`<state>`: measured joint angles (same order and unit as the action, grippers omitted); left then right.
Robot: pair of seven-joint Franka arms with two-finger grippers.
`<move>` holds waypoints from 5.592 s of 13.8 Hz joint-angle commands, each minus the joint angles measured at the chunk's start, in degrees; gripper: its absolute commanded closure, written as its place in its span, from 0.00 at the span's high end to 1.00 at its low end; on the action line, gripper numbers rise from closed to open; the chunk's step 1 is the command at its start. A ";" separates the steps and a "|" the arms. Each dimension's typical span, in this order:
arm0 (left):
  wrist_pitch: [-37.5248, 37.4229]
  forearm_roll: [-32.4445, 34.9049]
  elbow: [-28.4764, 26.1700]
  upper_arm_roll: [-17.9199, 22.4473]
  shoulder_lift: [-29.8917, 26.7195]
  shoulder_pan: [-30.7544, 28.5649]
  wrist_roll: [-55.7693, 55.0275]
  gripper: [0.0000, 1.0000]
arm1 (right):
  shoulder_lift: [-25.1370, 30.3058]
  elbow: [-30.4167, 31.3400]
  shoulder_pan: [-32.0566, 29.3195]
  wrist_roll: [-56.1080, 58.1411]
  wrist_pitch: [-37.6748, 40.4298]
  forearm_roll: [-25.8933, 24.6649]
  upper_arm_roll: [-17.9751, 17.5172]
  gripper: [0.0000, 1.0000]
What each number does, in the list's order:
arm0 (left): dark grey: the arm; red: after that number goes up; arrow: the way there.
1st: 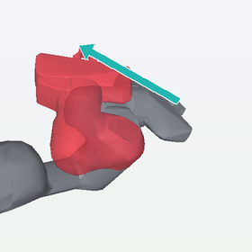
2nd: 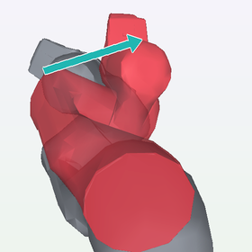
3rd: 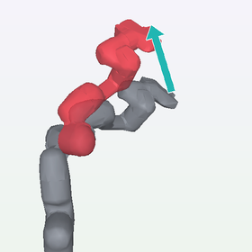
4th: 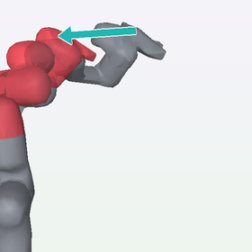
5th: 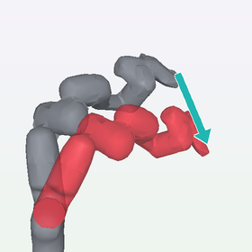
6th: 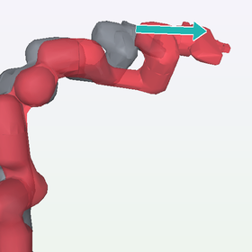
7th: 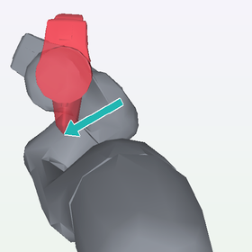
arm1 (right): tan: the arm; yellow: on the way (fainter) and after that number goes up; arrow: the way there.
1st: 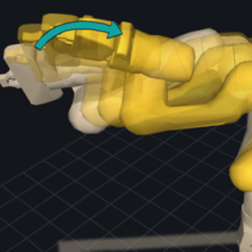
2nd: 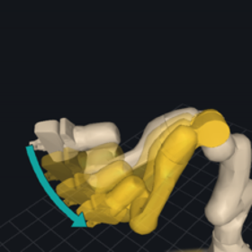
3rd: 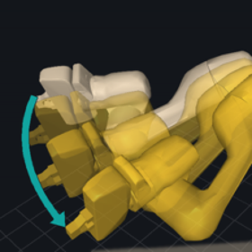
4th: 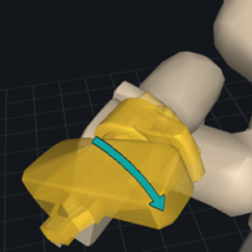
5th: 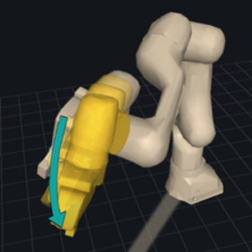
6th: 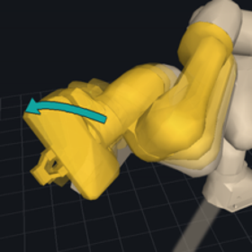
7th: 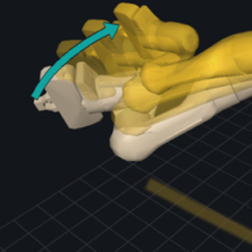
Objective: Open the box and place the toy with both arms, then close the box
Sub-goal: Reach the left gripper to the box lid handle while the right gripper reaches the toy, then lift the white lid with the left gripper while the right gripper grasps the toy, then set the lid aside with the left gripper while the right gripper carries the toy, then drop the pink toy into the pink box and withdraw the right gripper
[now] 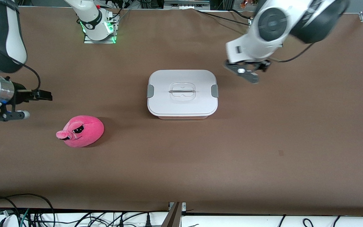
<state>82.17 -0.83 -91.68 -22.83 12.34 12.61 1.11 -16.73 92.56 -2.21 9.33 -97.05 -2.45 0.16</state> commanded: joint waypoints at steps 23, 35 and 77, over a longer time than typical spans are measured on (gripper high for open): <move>24.79 3.56 14.96 0.07 25.89 13.85 27.63 0.00 | -7.78 16.60 -0.16 20.20 -44.98 9.57 -3.59 0.74; 4.60 2.59 16.45 -2.65 15.88 6.13 30.51 0.00 | -6.91 13.45 -0.16 19.67 -38.24 9.66 -5.25 0.00; -5.62 6.11 17.77 -1.77 10.51 -22.98 56.64 0.00 | -6.47 -24.18 29.82 -23.48 10.30 -12.49 -4.67 1.00</move>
<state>76.53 4.99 -73.77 -23.92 23.25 -10.47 58.11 -23.70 68.55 28.42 -13.60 -87.60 -14.90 -8.27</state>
